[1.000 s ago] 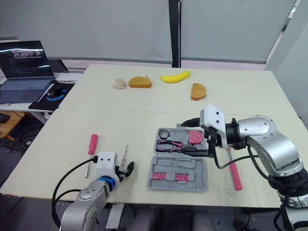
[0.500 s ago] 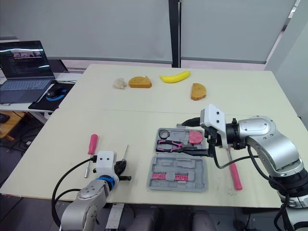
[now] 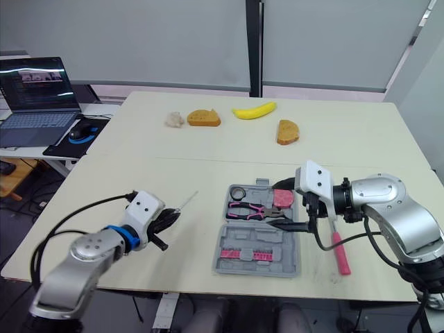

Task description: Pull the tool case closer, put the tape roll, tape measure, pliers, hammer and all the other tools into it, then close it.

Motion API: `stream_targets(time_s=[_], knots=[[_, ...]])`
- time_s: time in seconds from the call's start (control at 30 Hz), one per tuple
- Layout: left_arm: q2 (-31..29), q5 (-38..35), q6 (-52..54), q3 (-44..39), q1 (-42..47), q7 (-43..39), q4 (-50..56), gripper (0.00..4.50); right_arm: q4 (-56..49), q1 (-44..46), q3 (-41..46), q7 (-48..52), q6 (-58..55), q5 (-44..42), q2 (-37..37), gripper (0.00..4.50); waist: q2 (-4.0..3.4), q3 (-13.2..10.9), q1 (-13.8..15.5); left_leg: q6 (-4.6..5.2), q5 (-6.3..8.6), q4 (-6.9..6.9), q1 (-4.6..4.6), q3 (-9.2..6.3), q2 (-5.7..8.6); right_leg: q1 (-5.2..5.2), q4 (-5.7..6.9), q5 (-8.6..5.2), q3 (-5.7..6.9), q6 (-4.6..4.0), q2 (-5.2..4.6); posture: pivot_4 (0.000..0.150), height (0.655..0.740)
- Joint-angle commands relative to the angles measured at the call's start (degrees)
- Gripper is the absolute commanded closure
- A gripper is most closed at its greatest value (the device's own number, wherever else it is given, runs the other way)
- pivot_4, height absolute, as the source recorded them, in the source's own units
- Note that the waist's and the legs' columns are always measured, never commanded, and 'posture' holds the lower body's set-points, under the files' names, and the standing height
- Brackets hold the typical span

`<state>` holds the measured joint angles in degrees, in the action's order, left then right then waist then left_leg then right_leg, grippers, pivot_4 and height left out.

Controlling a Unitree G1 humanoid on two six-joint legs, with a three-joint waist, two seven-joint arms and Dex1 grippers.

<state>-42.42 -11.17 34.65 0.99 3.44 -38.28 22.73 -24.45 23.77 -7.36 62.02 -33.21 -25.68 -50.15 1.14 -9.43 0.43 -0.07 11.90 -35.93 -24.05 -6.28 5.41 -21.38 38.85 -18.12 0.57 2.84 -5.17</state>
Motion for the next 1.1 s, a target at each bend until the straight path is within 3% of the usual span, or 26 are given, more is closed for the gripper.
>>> stream_targets(time_s=[0.03, 0.17, 0.37, 0.63, 0.9, 1.1], knots=[[-4.1, -4.1, -3.8, 3.3, 5.2, -12.8, 2.1, 4.27, -3.2, -1.5, 1.1, -1.0, -0.1, 1.6, -2.0, 0.0, -0.02, 0.0, 0.0, 0.0, 0.0, 0.0, -0.02, 0.0, 0.01, -0.02, 0.0, 0.0, 0.01, 0.0, -0.01, 0.15, 0.74], [-7.4, -2.5, -6.3, 10.7, 14.3, -22.6, -0.4, 4.27, -5.1, -4.8, 2.5, -3.2, -0.2, 3.1, -3.0, 0.0, -0.02, 0.0, -0.1, 0.0, 0.0, 0.0, -0.14, -0.02, -0.01, 0.03, 0.03, 0.0, 0.04, 0.0, 0.0, 0.15, 0.74], [0.0, 3.8, -11.2, 22.0, 25.7, -25.5, -7.7, 4.27, -9.3, -9.1, 2.9, -6.6, -3.4, 5.0, -5.0, 0.0, 0.01, 0.0, -0.2, 0.01, -0.01, -0.03, -0.21, -0.01, 0.01, 0.05, 0.04, 0.0, 0.03, 0.01, 0.01, 0.15, 0.74], [6.5, 13.0, -20.1, 30.5, 28.9, -26.0, -19.1, 4.27, -13.8, -11.6, 2.2, -11.1, -7.8, 6.8, -4.9, 0.0, 0.05, -0.1, -0.6, 0.02, -0.03, -0.08, -0.26, -0.09, -0.04, 0.01, 0.12, 0.0, 0.09, 0.01, 0.1, 0.15, 0.74], [12.1, 18.5, -22.8, 31.5, 29.8, -22.8, -24.7, 4.27, -16.2, -13.2, 1.4, -13.2, -9.9, 7.4, -5.2, 0.0, 0.09, -0.1, -0.6, 0.02, -0.03, -0.13, -0.27, -0.11, 0.0, 0.04, 0.13, 0.0, 0.09, 0.03, 0.1, 0.15, 0.74], [12.5, 21.1, -23.5, 31.4, 29.7, -23.3, -25.7, 4.27, -16.6, -14.2, 1.8, -13.6, -9.8, 7.7, -5.4, 0.0, 0.1, -0.1, -0.7, 0.02, -0.03, -0.13, -0.26, -0.11, -0.01, 0.03, 0.15, 0.01, 0.1, 0.03, 0.12, 0.15, 0.74]])
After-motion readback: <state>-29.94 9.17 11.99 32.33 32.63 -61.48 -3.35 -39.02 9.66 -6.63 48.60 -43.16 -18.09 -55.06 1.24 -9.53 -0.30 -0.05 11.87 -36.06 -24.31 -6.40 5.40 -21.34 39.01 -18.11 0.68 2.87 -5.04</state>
